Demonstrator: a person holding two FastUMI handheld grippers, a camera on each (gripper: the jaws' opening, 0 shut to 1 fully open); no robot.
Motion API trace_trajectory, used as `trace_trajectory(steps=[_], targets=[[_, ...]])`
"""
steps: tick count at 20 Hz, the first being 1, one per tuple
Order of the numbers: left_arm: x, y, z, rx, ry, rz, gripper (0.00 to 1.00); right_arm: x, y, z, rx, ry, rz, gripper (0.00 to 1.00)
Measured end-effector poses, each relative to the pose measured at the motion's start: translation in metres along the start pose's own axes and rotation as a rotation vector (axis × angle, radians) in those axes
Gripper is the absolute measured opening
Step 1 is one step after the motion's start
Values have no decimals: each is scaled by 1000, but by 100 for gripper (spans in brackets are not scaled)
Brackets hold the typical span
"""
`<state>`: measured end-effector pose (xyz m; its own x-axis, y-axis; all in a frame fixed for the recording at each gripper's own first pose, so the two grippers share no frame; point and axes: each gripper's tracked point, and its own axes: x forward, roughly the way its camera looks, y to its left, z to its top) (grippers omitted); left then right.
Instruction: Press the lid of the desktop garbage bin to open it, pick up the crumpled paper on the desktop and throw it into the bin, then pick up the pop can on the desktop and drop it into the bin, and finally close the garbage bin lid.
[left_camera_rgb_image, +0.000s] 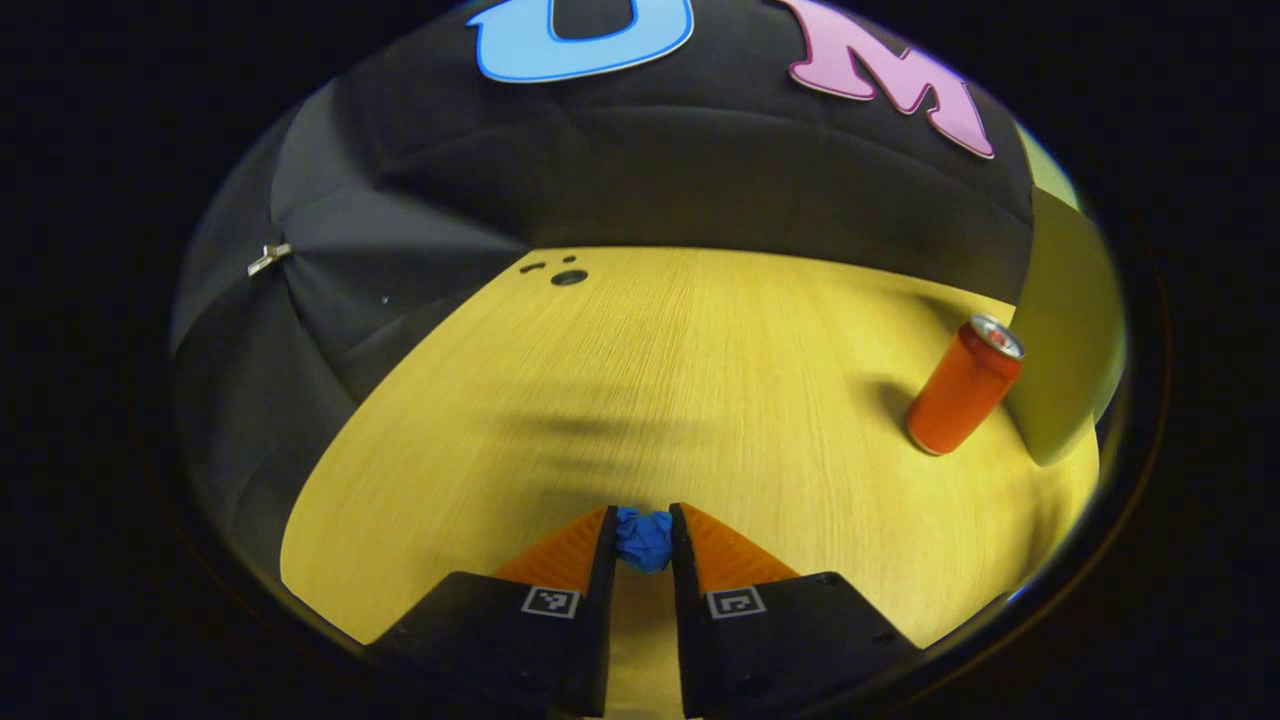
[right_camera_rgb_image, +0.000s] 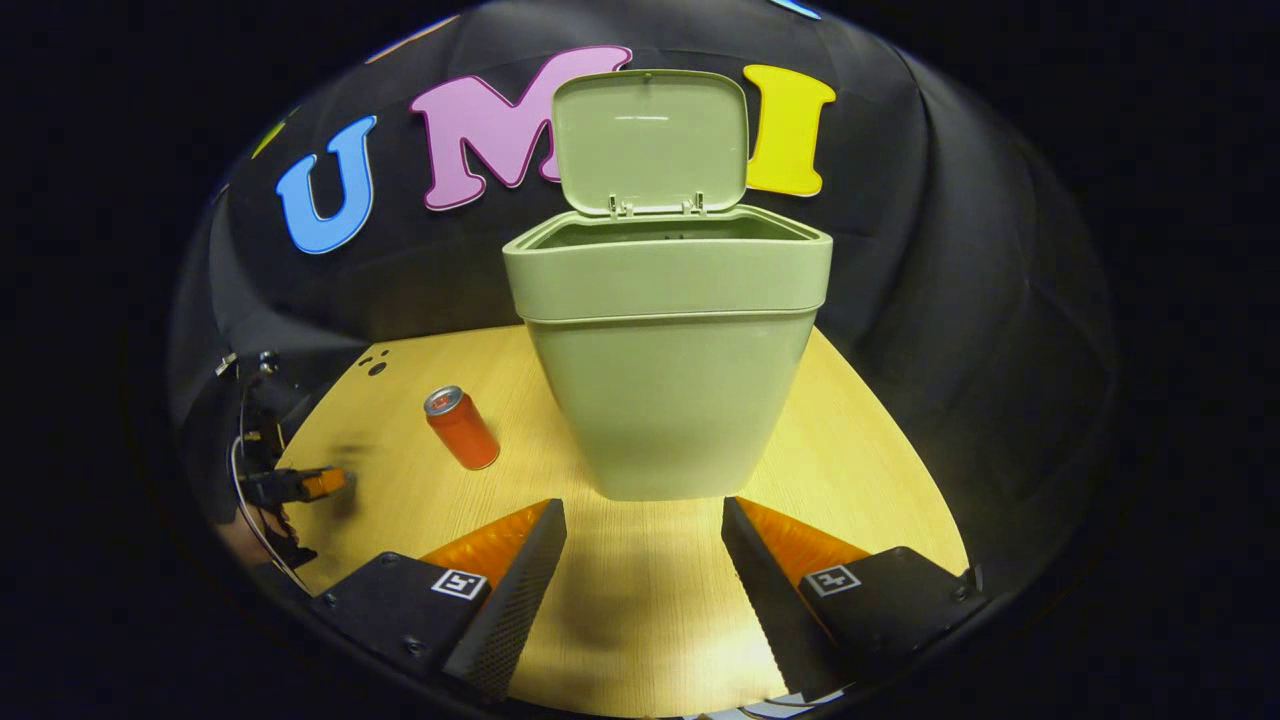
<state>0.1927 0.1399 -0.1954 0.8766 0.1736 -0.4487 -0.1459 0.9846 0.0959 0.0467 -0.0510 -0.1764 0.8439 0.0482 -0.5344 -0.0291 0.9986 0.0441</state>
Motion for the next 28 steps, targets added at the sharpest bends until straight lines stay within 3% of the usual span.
trace_trajectory(steps=[8,14,17,22,28], targets=[[-65,-58,87,58,-187,-132,32,5,3,-10,16,12,33,98],[-123,-139,171,71,-348,-314,31,1,-10,-8,29,7,25,98],[-149,-188,201,132,-428,-403,32,0,-15,-10,32,5,23,99],[-173,-282,212,199,-456,-593,32,0,-21,-11,29,9,22,99],[-194,-368,224,277,-490,-764,31,0,-25,-17,20,20,23,99]])
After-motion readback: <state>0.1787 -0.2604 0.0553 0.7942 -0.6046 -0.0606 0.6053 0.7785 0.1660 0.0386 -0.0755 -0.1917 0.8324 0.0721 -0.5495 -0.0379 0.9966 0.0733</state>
